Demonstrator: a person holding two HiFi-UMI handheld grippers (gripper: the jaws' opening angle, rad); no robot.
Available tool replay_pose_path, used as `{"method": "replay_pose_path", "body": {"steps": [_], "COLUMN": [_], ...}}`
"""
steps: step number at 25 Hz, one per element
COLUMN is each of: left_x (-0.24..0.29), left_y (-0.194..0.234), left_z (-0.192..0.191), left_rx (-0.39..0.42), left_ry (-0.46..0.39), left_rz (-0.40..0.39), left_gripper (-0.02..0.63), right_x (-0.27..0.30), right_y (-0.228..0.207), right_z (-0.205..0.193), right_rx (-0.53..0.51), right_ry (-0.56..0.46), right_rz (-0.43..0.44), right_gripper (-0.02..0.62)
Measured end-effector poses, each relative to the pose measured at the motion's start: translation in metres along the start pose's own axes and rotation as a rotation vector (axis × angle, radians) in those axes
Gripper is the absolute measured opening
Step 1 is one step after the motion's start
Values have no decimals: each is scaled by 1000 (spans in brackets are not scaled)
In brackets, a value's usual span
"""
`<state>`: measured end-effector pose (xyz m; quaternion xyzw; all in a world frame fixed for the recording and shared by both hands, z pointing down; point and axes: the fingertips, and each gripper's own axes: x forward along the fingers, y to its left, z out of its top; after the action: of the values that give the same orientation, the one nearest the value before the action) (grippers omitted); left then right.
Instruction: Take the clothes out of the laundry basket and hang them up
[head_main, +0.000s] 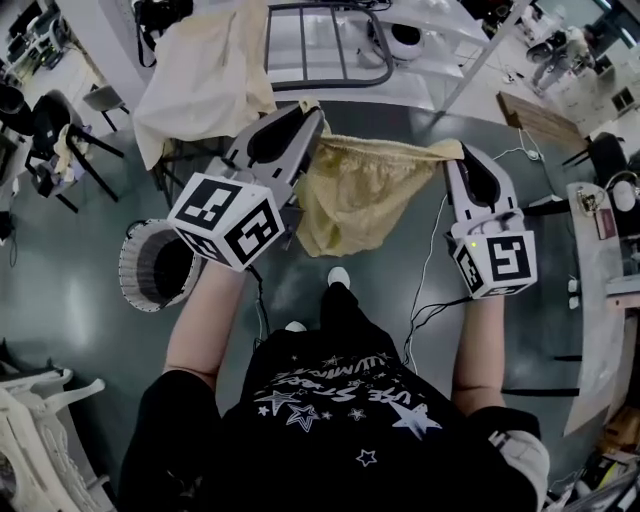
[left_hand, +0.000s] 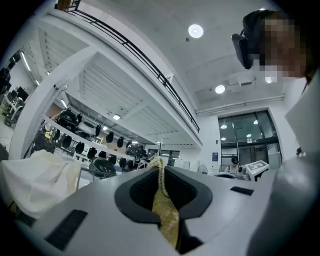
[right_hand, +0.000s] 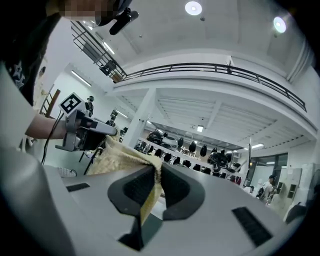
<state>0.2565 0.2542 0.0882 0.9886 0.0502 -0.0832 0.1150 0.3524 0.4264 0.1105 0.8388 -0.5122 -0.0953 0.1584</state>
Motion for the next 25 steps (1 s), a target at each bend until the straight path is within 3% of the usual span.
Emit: {"method": "replay_pose_path", "body": {"steps": [7, 16, 22, 25], "left_x": [59, 153, 175, 195], "left_y": [20, 55, 81, 99], "left_z": [-5, 16, 44, 59], "left_rx": [29, 142, 160, 188], "left_ry": [-32, -110, -221, -236], "left_rz": [62, 188, 256, 306], "left_gripper": [51, 51, 51, 51], "right_x": [44, 142, 203, 232], "right_y": [-49, -134, -154, -168], "right_z": [-22, -34, -23, -15], "right_rx": [-141, -133, -137, -143], "right_ry": [34, -36, -122, -136], "right_rz": [14, 67, 107, 117], "right_gripper": [49, 49, 49, 49]}}
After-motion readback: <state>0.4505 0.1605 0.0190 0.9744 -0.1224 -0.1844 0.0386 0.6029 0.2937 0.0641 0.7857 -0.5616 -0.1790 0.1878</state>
